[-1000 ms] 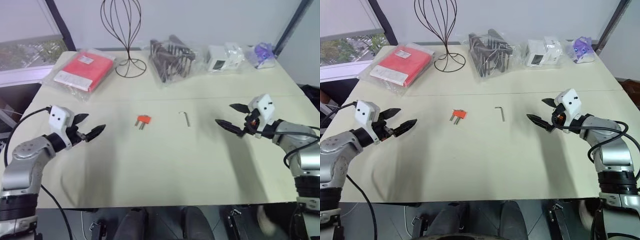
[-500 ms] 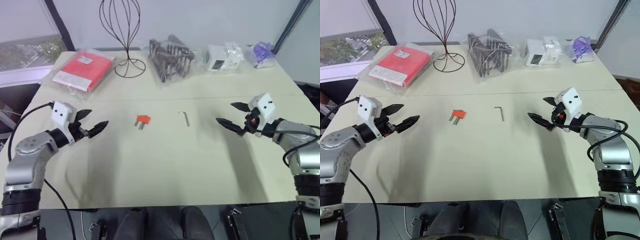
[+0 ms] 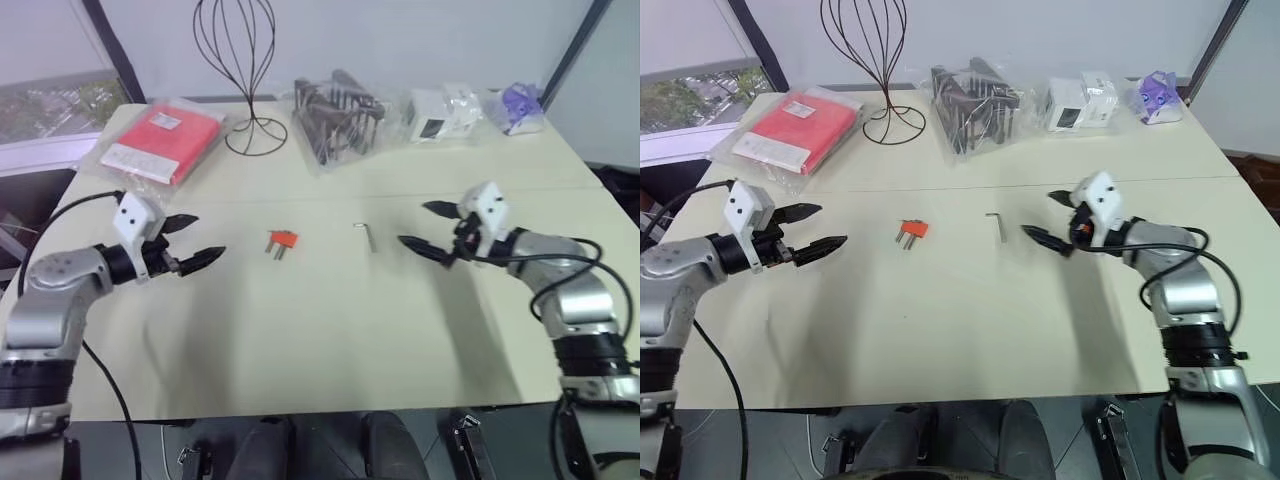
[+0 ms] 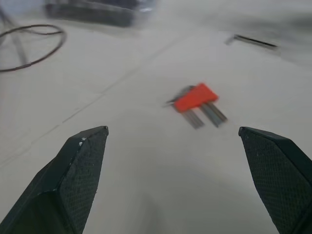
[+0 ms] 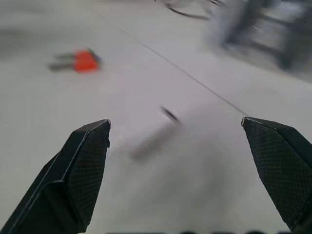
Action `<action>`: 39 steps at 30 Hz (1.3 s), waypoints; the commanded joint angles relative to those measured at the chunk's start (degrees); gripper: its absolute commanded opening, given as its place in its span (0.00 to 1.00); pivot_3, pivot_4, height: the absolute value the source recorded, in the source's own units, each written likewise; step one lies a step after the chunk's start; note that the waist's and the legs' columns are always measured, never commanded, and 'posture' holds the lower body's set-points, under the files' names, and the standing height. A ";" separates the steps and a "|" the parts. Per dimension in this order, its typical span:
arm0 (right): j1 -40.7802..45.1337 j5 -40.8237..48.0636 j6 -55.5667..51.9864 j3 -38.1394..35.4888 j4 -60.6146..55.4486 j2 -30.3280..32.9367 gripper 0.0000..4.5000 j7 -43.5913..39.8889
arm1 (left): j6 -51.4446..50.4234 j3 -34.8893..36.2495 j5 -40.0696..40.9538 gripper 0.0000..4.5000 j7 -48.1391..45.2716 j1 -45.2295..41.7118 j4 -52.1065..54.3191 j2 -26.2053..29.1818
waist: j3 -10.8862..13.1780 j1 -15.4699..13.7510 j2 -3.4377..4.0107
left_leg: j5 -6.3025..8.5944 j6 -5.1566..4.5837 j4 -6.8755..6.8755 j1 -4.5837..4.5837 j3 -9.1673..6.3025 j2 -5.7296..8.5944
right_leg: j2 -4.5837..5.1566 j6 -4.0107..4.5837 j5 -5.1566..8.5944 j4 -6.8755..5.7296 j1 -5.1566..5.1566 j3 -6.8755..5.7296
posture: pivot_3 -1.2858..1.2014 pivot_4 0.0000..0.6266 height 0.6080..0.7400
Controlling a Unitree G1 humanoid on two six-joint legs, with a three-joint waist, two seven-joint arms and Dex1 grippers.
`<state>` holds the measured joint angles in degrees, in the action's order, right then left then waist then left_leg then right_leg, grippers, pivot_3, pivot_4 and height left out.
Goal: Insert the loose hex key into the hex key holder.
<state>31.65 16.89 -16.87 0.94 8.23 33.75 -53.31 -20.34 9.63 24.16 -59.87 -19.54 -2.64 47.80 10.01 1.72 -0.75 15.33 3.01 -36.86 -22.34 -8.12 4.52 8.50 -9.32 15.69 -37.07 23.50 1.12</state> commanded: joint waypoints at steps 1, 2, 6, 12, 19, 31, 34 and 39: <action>4.06 -2.02 2.30 4.40 2.60 -4.51 1.00 -0.55 | 0.36 -1.17 -0.14 0.99 -4.85 -1.54 0.78 3.06 | 0.02 0.28 0.02 | 0.00 0.00 0.02 0.00 -0.01 0.00 | 0.00 0.00 0.00 0.00 0.01 -0.01 | 0.52 0.24 1.00; 6.57 -3.85 4.38 7.36 6.98 -8.65 1.00 -0.44 | -0.73 -1.32 0.31 0.99 -6.19 -1.78 1.36 4.31 | 0.02 0.38 0.02 | 0.00 0.00 0.03 0.00 -0.03 0.01 | 0.01 0.00 0.00 0.00 0.01 -0.02 | 0.52 0.24 1.00; 13.38 -8.11 10.59 12.00 21.19 -19.01 1.00 -0.03 | -3.74 -0.33 1.93 0.99 -7.25 -1.53 3.74 6.24 | 0.06 1.21 0.04 | -0.01 0.02 0.08 0.00 -0.04 -0.04 | -0.05 0.00 0.00 -0.05 0.09 -0.03 | 0.52 0.24 1.00; 22.86 -11.10 19.31 11.33 43.15 -26.94 1.00 2.41 | -6.56 2.71 3.60 0.99 -3.69 1.62 8.23 5.13 | 0.07 1.19 0.05 | -0.30 0.52 0.36 -0.03 -0.06 -0.03 | -0.01 0.01 -0.01 -0.04 0.26 -0.01 | 0.52 0.24 1.00; 30.18 -13.59 25.33 8.86 60.01 -30.67 1.00 4.19 | -9.71 5.45 5.73 0.99 1.23 7.06 14.80 2.80 | 0.06 2.39 0.05 | -0.46 0.78 0.72 -0.03 -0.09 -0.15 | -0.14 0.13 -0.07 -0.15 0.53 0.02 | 0.52 0.24 1.00; 32.27 -19.02 27.95 7.95 65.31 -34.82 1.00 7.37 | -11.10 6.73 7.09 0.99 5.79 10.05 17.81 1.07 | 0.06 2.80 0.07 | -0.48 0.83 0.79 -0.03 -0.03 -0.50 | -0.58 0.36 -0.20 -0.15 0.72 0.21 | 0.52 0.24 1.00; 32.37 -21.12 28.82 8.58 65.93 -35.61 1.00 8.51 | -11.17 6.61 7.22 0.99 6.23 10.32 18.11 0.90 | 0.06 2.83 0.07 | -0.49 0.85 0.80 -0.03 -0.02 -0.50 | -0.59 0.37 -0.21 -0.15 0.74 0.22 | 0.52 0.24 1.00; 32.04 -24.37 29.96 9.71 66.67 -36.70 0.70 9.89 | -11.47 6.46 7.35 1.00 6.82 10.29 18.26 0.64 | 0.05 2.85 0.08 | -0.49 0.85 0.80 -0.03 -0.02 -0.51 | -0.60 0.37 -0.21 -0.15 0.74 0.23 | 0.52 0.24 1.00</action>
<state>63.08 -5.94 12.46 10.10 74.47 -1.93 -44.23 -32.11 14.71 30.70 -53.35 -9.18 13.77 48.34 10.06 4.58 -0.67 14.83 3.86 -36.06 -22.37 -8.15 4.01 7.89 -8.95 15.48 -37.23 24.24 1.35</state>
